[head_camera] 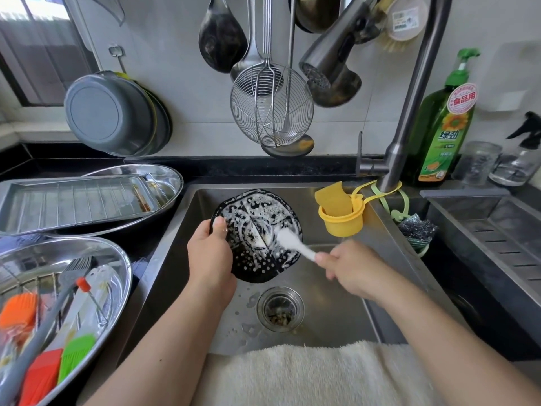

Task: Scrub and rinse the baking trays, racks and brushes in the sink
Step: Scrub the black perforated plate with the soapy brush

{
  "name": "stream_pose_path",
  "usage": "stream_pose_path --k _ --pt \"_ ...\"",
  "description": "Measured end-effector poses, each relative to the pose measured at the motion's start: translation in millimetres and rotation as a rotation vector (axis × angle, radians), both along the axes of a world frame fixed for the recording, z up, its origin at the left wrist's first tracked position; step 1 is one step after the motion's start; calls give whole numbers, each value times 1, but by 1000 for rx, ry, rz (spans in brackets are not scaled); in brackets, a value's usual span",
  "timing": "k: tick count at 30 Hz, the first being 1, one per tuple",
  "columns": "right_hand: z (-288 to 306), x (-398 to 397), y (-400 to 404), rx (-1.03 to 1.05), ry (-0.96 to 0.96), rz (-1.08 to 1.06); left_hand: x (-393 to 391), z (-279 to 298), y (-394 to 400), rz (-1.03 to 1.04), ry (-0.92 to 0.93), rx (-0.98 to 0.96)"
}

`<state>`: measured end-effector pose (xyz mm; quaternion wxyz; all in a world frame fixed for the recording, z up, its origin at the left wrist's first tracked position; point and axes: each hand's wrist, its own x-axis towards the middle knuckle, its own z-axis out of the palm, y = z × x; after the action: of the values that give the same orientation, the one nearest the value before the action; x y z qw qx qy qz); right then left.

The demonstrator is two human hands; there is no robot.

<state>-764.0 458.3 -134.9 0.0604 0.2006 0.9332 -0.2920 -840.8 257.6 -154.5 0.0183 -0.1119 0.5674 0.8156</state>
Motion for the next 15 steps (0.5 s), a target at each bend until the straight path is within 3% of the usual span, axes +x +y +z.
stream_pose_path --k 2,6,10,15 --pt "-5 1 -6 -14 -65 67 -1 0 -1 6 -3 14" --pt "4 0 1 31 104 -30 -2 2 -1 -25 -41 93" --pt "2 9 -19 8 -13 176 -1 1 2 -33 -41 210" --pt "6 3 -11 90 58 33 0 4 3 3 -22 326"
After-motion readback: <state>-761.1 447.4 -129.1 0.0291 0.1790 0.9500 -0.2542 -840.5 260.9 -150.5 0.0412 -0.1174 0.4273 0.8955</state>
